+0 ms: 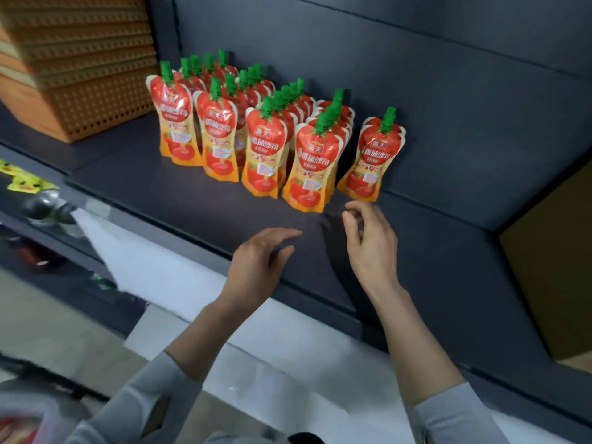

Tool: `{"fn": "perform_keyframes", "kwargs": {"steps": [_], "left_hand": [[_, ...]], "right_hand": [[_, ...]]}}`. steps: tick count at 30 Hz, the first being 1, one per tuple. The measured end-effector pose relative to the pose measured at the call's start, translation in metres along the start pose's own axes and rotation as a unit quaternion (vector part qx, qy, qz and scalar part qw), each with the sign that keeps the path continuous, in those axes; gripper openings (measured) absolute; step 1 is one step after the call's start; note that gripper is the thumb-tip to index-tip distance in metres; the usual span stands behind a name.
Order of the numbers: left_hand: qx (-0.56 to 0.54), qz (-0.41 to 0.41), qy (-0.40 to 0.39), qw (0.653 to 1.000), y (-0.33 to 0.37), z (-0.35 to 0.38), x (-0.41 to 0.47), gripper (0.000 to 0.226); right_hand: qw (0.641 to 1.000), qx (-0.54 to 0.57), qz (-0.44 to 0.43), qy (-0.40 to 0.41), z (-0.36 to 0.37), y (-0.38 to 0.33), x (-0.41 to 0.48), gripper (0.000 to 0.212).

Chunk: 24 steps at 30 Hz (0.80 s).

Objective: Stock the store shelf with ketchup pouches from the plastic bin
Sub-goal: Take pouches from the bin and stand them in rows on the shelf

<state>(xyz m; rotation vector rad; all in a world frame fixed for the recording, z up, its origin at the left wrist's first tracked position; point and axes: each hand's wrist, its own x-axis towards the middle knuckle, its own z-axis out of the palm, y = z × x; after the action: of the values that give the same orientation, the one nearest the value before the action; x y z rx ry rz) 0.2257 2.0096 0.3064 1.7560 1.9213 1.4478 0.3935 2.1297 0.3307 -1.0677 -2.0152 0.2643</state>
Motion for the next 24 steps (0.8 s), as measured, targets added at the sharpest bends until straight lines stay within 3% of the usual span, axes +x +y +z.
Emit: {"fn": "perform_keyframes", "kwargs": {"steps": [8,14,18,24], "left_hand": [[0.018,-0.167,0.093,0.981,-0.069,-0.128,-0.133,0.025],[0.065,-0.341,0.134,0.928,-0.142,-0.198,-0.27,0.025],[0.059,-0.457,0.163,0.872,-0.182,-0.221,-0.357,0.022],[0.039,-0.607,0.207,0.767,-0.239,-0.227,-0.438,0.037]], "right_hand": [[0.995,0.059,-0.055,-0.065,0.088,-0.123,-0.117,0.023],[0.959,0.122,-0.086,-0.24,0.187,-0.202,-0.227,0.029],[0.904,0.135,-0.109,-0.391,0.256,-0.242,-0.284,0.029],[0.77,0.064,-0.126,-0.623,0.374,-0.294,-0.339,0.032]]}}
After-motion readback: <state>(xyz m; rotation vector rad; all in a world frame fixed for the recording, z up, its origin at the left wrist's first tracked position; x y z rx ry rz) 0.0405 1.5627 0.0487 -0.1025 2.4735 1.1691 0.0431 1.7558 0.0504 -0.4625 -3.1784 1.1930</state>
